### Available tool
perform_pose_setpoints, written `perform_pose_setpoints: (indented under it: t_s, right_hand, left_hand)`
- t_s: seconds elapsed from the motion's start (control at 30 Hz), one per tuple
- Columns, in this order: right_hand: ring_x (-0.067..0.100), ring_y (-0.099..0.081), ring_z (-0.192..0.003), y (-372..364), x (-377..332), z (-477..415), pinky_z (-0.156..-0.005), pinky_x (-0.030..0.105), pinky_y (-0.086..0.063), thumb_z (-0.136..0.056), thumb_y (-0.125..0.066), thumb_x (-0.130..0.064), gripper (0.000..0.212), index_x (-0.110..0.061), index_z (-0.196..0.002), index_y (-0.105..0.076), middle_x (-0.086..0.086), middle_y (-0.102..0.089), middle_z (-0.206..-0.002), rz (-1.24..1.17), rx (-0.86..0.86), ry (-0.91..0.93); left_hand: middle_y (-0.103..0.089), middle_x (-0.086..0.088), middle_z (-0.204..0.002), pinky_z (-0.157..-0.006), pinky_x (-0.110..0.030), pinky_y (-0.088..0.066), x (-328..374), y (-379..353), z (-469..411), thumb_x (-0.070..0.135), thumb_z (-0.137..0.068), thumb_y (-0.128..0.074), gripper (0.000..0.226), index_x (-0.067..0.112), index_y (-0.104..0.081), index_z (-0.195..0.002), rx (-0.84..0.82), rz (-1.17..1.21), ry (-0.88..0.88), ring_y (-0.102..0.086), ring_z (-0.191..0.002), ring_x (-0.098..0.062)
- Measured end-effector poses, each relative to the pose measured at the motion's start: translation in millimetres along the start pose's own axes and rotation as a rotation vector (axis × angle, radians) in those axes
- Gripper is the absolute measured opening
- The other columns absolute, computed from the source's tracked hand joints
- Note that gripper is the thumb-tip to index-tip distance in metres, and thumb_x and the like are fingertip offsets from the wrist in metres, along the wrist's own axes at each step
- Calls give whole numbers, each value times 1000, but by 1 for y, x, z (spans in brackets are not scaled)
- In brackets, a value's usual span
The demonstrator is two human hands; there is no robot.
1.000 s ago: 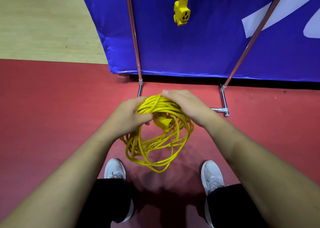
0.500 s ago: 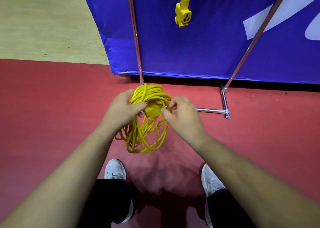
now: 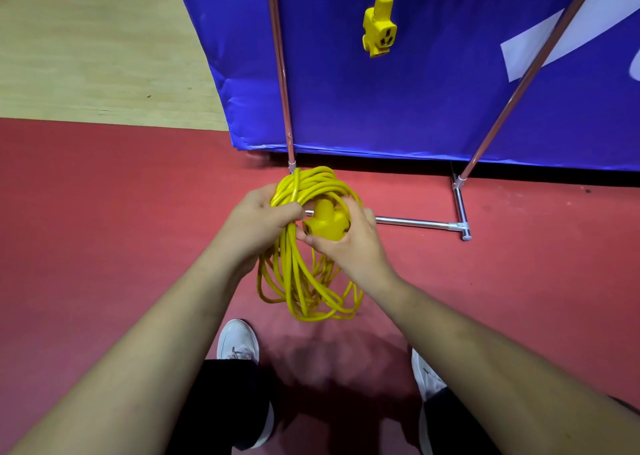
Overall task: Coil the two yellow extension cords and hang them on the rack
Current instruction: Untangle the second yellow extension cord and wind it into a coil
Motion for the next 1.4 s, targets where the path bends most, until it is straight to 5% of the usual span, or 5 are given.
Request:
perform_pose_setpoints:
  t_s: [0.37, 0.67, 0.87, 1.03, 1.4]
  right_hand:
    - [18, -48, -56, 13, -20, 5, -62, 38, -41, -81, -64, -20, 29, -22, -105, -47, 8, -57, -69, -495, -290, -113]
    - [-3, -59, -82, 36, -49, 8, -76, 14, -46, -88, -68, -12, 32, -16, -118, -59, -11, -66, -94, -383, -338, 111]
    - [0, -52, -68, 48, -46, 3, -65, 21, -40, -75, -80, -21, 35, -29, -94, -51, -12, -57, -78, 102, -153, 266]
    - [16, -49, -104, 54, -54, 2, -92, 33, -43, -73, -73, -41, 33, -20, -96, -65, 0, -43, -114, 347, -69, 431]
    - [35, -72, -87, 73, -46, 4, -81, 41, -59, -83, -70, -5, 23, -6, -105, -67, 16, -74, -97, -435, -251, 43]
  left_hand:
    - [-69, -3, -59, -53, -33, -49, -13, 25, -18, 30, -64, -59, 18, 16, -53, -73, 131, -506, -125, -65, -56, -14]
    - [-71, -4, -86, -62, -41, -57, -6, 22, -12, 29, -64, -60, 67, 51, -44, -125, 85, -318, -268, -69, -61, -25]
    - [-71, -8, -88, -49, -25, -51, -9, 14, -15, 5, -80, -64, 64, 44, -52, -129, 12, -214, -240, -69, -54, -21]
    - [-67, 19, -101, -78, -30, -54, -12, 2, -14, 17, -79, -55, 59, 50, -51, -128, 37, -532, -333, -66, -69, -6]
    - [-71, 8, -102, -76, -42, -52, -12, 4, -17, 50, -76, -55, 45, 52, -48, -120, 116, -757, -420, -65, -97, -25]
Point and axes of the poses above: each hand's wrist, its own z-axis away from the middle knuckle, its own y-axis out of the back of the hand, x = y × z, the point moved 5 cm from there along -z, towards the middle knuckle
